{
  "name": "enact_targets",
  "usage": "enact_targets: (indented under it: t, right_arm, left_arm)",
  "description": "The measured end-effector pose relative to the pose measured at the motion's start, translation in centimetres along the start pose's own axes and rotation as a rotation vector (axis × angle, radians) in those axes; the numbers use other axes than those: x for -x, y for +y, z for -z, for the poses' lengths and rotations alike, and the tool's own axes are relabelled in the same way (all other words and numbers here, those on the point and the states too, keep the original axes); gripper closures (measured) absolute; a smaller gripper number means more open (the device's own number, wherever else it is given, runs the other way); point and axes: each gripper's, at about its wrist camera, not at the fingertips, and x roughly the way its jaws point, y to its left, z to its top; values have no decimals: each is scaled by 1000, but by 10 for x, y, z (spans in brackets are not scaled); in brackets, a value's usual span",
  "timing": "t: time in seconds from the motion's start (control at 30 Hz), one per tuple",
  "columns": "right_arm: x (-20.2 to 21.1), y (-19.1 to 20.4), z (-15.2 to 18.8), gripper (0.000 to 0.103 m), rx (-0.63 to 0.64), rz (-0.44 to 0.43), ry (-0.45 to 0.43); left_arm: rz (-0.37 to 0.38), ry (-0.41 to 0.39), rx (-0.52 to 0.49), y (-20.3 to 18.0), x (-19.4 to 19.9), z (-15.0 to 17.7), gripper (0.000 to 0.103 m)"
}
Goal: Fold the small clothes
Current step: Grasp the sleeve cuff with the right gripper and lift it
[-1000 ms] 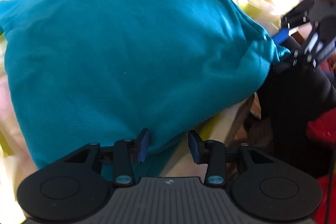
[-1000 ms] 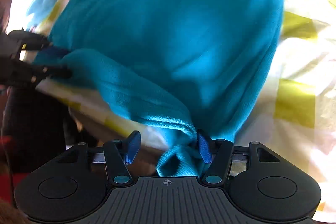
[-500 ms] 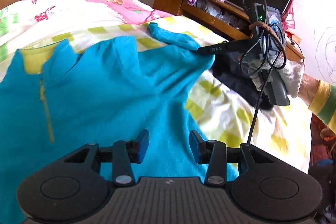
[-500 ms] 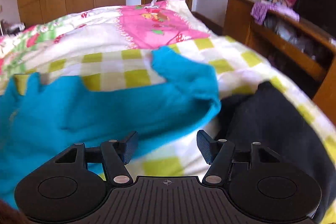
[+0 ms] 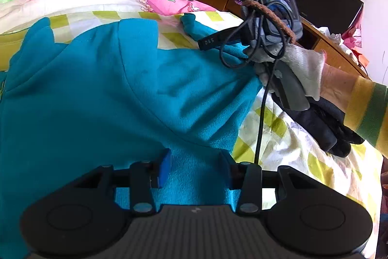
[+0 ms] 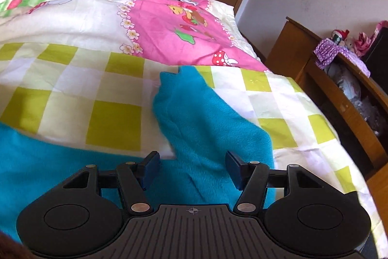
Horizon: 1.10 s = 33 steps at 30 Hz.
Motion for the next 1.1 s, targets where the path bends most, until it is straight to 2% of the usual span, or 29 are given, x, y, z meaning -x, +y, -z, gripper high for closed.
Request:
enact_targets:
  t: [0.17,0.2,0.23,0.33,0.47,0.57,0.73,0.8,0.87,0.93,0.97,1.03,1.1]
  right_arm:
    - [-21,7,-13,46,-32,61,-1]
    - [-25,5,-15,58,-56,70,13]
    - [-27,3,-16,77,-84,71,29]
    - [-25,-4,-17,94,-126,83,31]
    - [-1,-33,-20,96,-279,57,-7]
    - [32,-60,-28,96,-397,12,-58]
    - [91,-107,-43,96,-563,-20,-162]
    - [108,-125,-40,96,-668,-42,-184]
    - [115,-138,-32,96,-766,-73,-169]
    - [117,-138,-27,96,-821,-138,-116]
    - [122,-130,-26,96,-809,-172,-115]
    - [137,-105,-32,96,-745,-229,-146]
    - [153,-77,-41,96,-697,-329,-181]
  left_arm:
    - [16,-10,35,4,1,3,47]
    - [19,-12,40,4,1,4,47]
    - [25,-14,45,6,1,3,47]
    - [45,-14,68,10,2,2,47]
    - [49,-19,73,14,10,1,47]
    - [25,-31,63,17,21,4,47]
    - [23,-34,113,27,35,6,47]
    - [21,-43,107,25,43,9,47]
    - [17,-48,98,23,49,12,47]
    - [7,-52,93,25,55,15,47]
    - [0,-54,96,28,58,16,47]
    - [-17,-62,117,35,61,18,47]
    - [-40,-72,149,46,69,23,47]
